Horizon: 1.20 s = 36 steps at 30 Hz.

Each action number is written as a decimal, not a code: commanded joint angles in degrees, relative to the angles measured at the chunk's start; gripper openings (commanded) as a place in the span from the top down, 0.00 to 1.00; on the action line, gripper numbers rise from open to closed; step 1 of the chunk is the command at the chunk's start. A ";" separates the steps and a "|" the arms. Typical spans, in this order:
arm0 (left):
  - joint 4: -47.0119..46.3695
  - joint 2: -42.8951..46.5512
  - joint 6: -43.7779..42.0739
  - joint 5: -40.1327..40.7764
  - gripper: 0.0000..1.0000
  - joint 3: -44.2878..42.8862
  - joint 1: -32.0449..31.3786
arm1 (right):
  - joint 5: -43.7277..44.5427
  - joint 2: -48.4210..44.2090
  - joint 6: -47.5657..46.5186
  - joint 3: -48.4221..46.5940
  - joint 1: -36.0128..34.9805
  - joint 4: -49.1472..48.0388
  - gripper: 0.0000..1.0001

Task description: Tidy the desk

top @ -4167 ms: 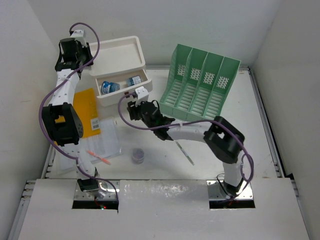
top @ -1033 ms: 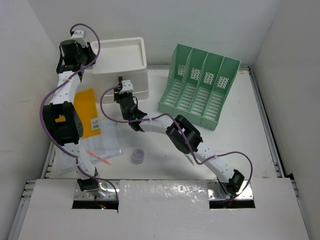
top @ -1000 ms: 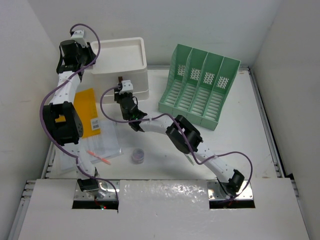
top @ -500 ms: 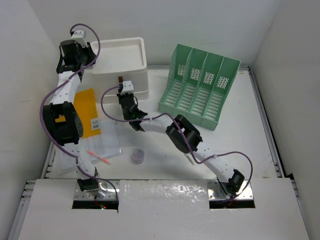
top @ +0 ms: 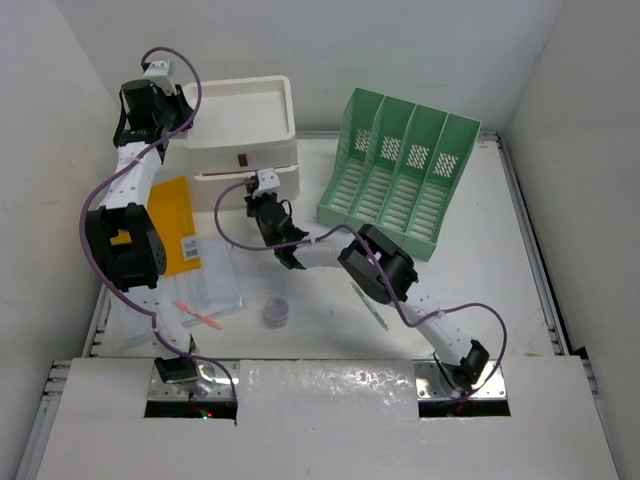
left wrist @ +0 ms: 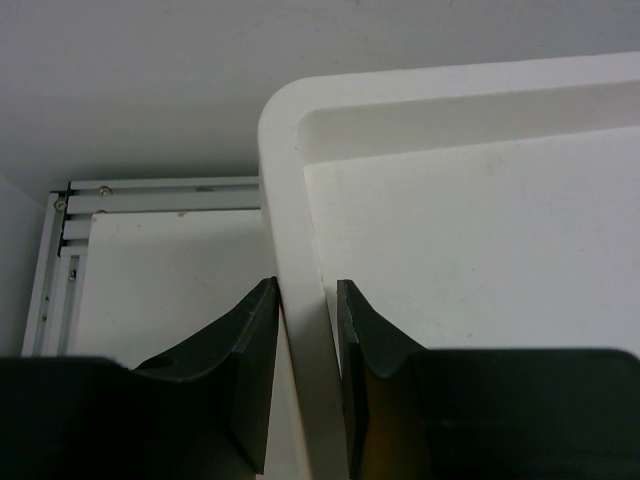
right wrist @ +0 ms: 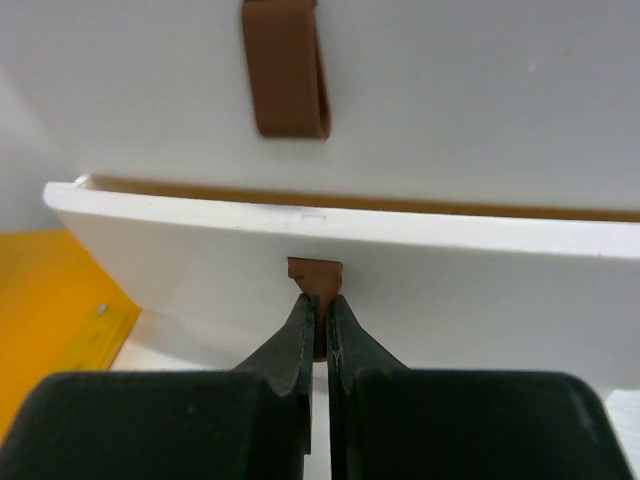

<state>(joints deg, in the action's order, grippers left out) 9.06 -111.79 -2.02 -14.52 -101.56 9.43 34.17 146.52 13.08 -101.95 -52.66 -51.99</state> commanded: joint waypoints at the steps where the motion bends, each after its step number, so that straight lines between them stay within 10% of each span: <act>1: 11.77 -0.98 1.49 -7.72 1.00 1.89 -2.49 | -2.70 -6.41 1.50 9.89 -1.82 -8.03 1.00; 17: 12.12 -0.89 1.58 -6.92 1.00 1.45 -2.40 | -6.65 -29.17 -0.42 46.31 -10.88 -22.64 1.00; 18: 12.21 -0.80 1.50 -6.83 1.00 1.45 -2.40 | -9.27 -31.97 -1.47 46.84 -10.97 -20.98 0.76; 21: 12.82 -0.54 0.71 -6.75 0.98 1.45 -2.40 | -14.73 -41.00 -5.43 50.35 -10.88 -7.67 0.39; 29: 14.05 0.25 -0.35 -7.98 0.66 0.66 -2.40 | -13.44 -67.92 -1.77 53.27 -10.79 46.92 0.27; 34: 15.37 2.88 -2.89 -7.10 0.32 -1.71 -2.31 | -8.77 -74.96 10.80 53.95 -10.18 77.37 0.23; 36: 17.12 4.55 -5.08 -7.01 0.02 -3.72 -2.40 | -11.05 -76.29 12.22 58.17 -8.95 77.92 0.21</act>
<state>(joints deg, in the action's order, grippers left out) 18.22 -110.37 -3.62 -20.53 -102.67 7.90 22.83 71.22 18.55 -47.55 -62.94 7.68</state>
